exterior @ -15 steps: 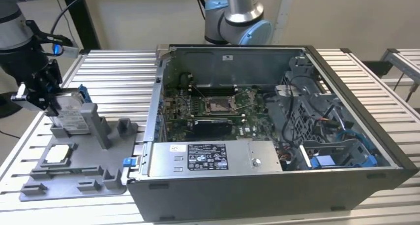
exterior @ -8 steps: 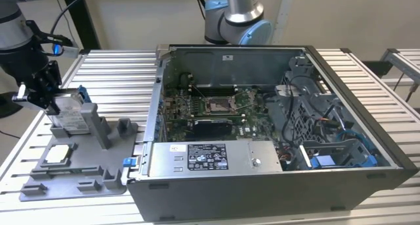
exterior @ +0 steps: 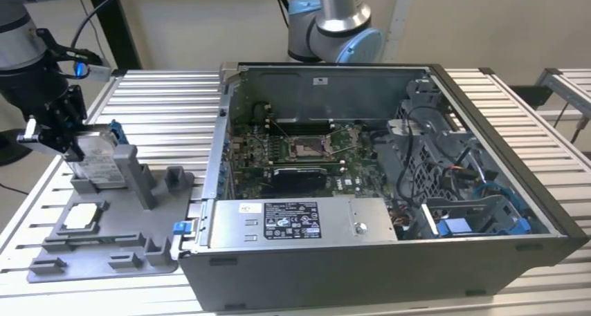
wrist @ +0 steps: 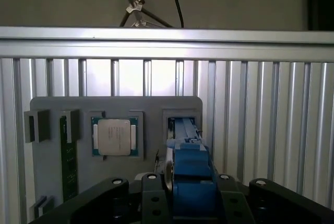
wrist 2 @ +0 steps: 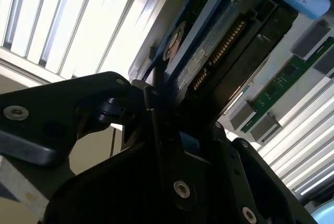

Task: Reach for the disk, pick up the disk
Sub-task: 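Pick up the disk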

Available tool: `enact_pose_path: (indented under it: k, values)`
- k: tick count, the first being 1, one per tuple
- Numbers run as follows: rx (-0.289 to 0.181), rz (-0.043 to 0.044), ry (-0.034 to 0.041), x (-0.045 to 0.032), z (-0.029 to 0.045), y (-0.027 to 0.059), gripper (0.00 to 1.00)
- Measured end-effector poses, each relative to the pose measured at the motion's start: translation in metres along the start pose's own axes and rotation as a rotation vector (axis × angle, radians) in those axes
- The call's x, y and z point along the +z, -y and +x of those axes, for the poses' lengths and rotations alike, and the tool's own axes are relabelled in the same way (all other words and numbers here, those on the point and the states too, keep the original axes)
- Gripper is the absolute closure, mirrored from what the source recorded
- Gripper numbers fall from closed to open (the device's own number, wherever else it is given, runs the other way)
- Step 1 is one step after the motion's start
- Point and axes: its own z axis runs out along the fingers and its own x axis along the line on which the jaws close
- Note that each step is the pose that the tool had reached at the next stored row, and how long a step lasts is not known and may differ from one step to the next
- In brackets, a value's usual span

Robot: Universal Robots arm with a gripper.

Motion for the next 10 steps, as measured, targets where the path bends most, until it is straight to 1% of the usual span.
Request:
enact_pose_path:
  k: [6,10]
  values:
    - [0.000,-0.0005,0.0001,-0.0002,0.0000,0.0000,1.00]
    - [0.000,-0.0005,0.0001,-0.0034,-0.0001,0.0000,1.00]
